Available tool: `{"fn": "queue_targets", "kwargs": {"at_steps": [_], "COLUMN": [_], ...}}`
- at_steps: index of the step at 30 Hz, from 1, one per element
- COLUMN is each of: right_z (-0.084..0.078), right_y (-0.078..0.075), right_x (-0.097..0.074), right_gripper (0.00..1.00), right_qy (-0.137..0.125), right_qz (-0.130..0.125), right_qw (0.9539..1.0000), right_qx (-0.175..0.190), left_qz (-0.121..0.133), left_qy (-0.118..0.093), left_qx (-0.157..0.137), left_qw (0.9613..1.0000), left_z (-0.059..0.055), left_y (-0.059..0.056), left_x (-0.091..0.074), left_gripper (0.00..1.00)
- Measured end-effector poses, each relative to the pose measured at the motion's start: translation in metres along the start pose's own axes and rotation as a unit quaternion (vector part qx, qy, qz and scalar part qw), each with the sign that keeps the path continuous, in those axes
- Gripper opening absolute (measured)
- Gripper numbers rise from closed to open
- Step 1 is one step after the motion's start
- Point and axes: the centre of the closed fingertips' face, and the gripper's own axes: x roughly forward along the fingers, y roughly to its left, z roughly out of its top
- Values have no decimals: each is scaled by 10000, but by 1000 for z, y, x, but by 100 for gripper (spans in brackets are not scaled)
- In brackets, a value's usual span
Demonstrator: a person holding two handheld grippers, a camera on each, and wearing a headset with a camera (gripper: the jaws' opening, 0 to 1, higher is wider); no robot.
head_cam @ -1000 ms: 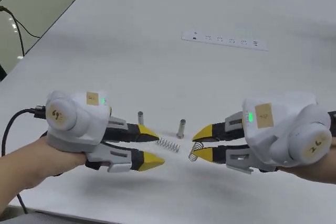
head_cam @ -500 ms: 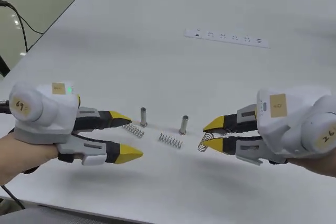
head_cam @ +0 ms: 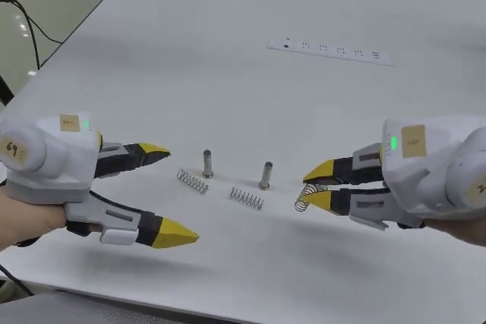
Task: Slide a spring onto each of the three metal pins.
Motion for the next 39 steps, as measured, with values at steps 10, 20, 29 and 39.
{"fn": "queue_targets", "kwargs": {"at_steps": [10,20,29,39], "right_z": [-8,-18,-24,-27], "right_y": [-12,-43,-64,-70], "right_x": [-10,-26,-33,-31], "right_gripper": [7,7,7,7], "right_qy": [82,274,390,441], "right_qz": [-148,-477,-658,-658], "right_qw": [9998,9984,9970,9967], "right_qx": [127,105,138,174], "left_qz": [216,267,298,346], "left_qy": [-254,-266,-258,-293], "left_qx": [43,-2,-27,-54], "left_qw": [9994,9993,9992,9990], "left_z": [10,10,10,11], "left_y": [11,14,16,17], "left_x": [-3,-5,-6,-9], "left_gripper": [98,98,98,98]}}
